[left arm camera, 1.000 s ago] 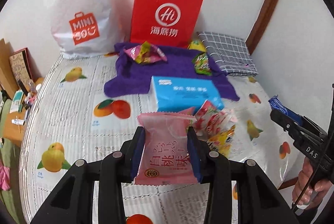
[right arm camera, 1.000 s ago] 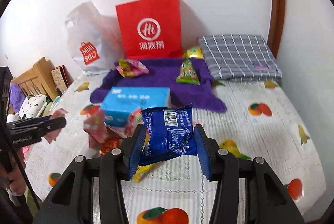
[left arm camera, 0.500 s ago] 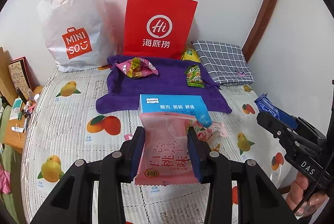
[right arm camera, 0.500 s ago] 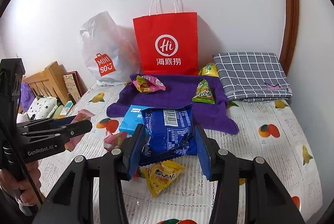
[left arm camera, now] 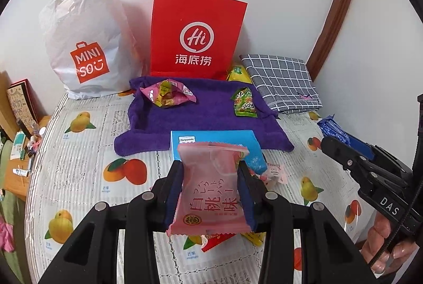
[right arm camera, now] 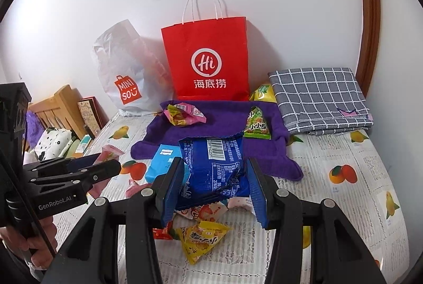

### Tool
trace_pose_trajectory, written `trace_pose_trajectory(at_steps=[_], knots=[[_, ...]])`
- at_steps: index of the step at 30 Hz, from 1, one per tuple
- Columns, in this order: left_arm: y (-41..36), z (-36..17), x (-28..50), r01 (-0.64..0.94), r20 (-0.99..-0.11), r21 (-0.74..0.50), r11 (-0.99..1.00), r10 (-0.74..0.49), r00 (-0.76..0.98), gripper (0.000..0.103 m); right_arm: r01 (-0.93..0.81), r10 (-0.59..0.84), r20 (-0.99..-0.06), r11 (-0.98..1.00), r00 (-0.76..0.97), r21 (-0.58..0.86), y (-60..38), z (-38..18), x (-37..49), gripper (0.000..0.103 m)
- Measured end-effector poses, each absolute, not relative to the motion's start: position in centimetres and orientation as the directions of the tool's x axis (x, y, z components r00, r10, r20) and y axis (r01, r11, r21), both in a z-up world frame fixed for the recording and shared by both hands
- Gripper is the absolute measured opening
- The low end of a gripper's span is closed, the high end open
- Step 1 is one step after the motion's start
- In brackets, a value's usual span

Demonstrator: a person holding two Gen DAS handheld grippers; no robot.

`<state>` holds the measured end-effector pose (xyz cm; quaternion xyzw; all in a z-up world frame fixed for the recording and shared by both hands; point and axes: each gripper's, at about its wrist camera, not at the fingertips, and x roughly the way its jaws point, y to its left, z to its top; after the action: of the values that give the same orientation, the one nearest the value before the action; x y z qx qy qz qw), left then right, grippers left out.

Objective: Organize snacks

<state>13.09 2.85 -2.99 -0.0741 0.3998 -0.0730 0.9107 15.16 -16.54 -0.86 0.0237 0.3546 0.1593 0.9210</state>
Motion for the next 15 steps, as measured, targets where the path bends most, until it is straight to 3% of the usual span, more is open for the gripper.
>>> trace_pose_trajectory(at_steps=[15], knots=[[2.6,-2.5,15.0,0.099,-0.714,-0.177,0.979,-0.197,0.672,0.039,-0.260,0.294,-0.659,0.954,0.692,0.153,-16.3,-1.3,17.2,0.048]])
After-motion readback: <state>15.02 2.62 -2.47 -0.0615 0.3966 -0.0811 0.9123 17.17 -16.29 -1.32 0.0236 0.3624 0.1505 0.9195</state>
